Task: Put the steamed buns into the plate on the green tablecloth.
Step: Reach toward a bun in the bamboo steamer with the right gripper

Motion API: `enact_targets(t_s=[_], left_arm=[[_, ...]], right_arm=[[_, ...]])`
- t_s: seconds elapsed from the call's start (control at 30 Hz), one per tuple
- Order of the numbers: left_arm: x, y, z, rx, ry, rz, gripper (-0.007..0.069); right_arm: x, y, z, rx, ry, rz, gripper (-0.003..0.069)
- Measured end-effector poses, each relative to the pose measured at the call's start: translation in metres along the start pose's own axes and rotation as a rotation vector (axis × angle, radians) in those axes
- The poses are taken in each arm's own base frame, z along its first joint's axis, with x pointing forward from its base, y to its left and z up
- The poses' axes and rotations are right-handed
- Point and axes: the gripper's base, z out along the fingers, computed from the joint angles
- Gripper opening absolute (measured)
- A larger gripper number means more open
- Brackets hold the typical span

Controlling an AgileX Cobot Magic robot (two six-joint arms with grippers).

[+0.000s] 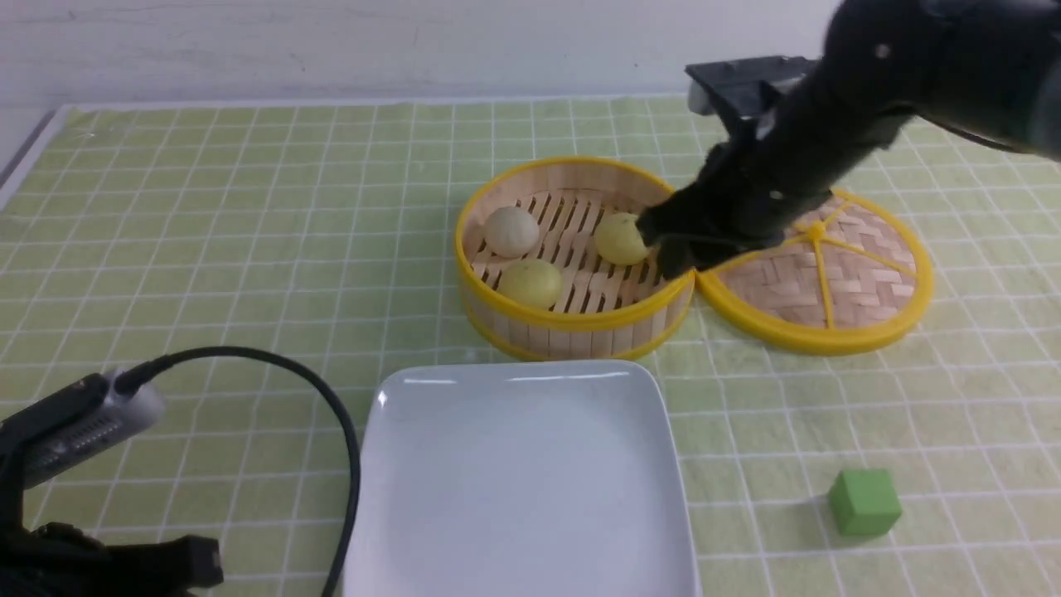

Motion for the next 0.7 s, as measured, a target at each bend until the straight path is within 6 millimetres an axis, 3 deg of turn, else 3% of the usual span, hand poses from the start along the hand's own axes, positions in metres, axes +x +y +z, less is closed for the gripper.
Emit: enact_targets(t_s=[0.07,0.23,0.4,0.53,0.57,0.6,0.7], left_arm=[[0.0,0.0,0.0,0.0,0.0,0.001,0.0067],[0.0,0.0,0.0,0.0,-0.002,0.002,0.0078],[0.0,0.0,0.0,0.0,-0.005,0.002,0.0091],[-0.001,0.0,0.0,0.001,-0.016,0.002,0.0095],[-0.002,0.0,0.0,0.001,-0.018,0.002,0.0096],[-0.002,0.0,0.0,0.001,-0.018,0.003,0.0098],[-0.002,0.0,0.0,-0.001,-0.019,0.004,0.0101]], right_arm=[[-0.015,-0.004,0.019,0.039,-0.013,0.013,0.0335],[-0.042,-0.009,0.044,0.084,-0.059,0.024,0.036],[-0.046,-0.014,0.076,0.095,-0.066,0.038,0.0335],[-0.042,-0.019,0.097,0.111,-0.059,0.032,0.0253],[-0.042,-0.02,0.099,0.112,-0.061,0.031,0.0178],[-0.043,-0.019,0.095,0.112,-0.06,0.031,0.0113],[-0.043,-0.013,0.079,0.107,-0.032,0.026,0.0017]])
